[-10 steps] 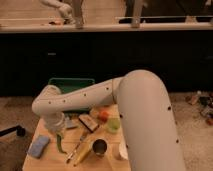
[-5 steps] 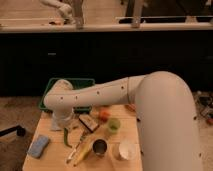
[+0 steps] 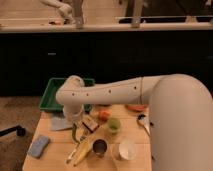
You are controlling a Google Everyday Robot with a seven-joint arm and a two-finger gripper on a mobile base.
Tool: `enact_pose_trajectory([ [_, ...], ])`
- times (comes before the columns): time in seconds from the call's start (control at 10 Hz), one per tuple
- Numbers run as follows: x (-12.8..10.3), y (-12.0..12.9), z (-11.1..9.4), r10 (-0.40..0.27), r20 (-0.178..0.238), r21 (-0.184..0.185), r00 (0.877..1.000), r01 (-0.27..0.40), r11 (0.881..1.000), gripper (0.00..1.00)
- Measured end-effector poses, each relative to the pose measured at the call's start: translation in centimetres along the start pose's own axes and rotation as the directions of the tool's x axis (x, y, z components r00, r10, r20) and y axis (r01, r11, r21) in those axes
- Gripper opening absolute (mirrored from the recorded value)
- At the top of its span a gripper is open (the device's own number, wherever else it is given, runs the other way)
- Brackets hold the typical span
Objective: Place pepper in paper cup
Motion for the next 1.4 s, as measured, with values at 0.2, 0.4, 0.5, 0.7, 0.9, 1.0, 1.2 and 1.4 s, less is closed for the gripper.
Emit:
enact_pose_trajectory([
  [0.2, 0.1, 0.2, 0.0, 0.004, -0.001, -0.004, 1.0, -0.004, 1.0, 0.0],
  [0.4, 0.2, 0.3, 0.0, 0.007, -0.001, -0.004, 1.0, -0.007, 1.0, 0.0],
  [0.5, 0.1, 0.2, 0.0, 0.006, -0.001, -0.004, 1.0, -0.006, 1.0, 0.0],
  [0.7, 0.1, 0.2, 0.0, 0.004, -0.001, -0.005, 1.0, -0.004, 1.0, 0.0],
  [0.9, 0.3, 0.1, -0.7, 0.014, -0.016, -0.007, 1.0, -0.014, 1.0, 0.0],
  [1.0, 0.4, 0.3, -1.4, 0.025, -0.024, -0.004, 0.999, -0.025, 1.0, 0.0],
  [1.2, 1.4, 2.1, -3.1, 0.073, -0.047, 0.003, 0.996, -0.073, 0.997, 0.0],
  [1.4, 2.5, 3.9, -3.9, 0.128, -0.059, 0.019, 0.99, -0.127, 0.992, 0.0],
])
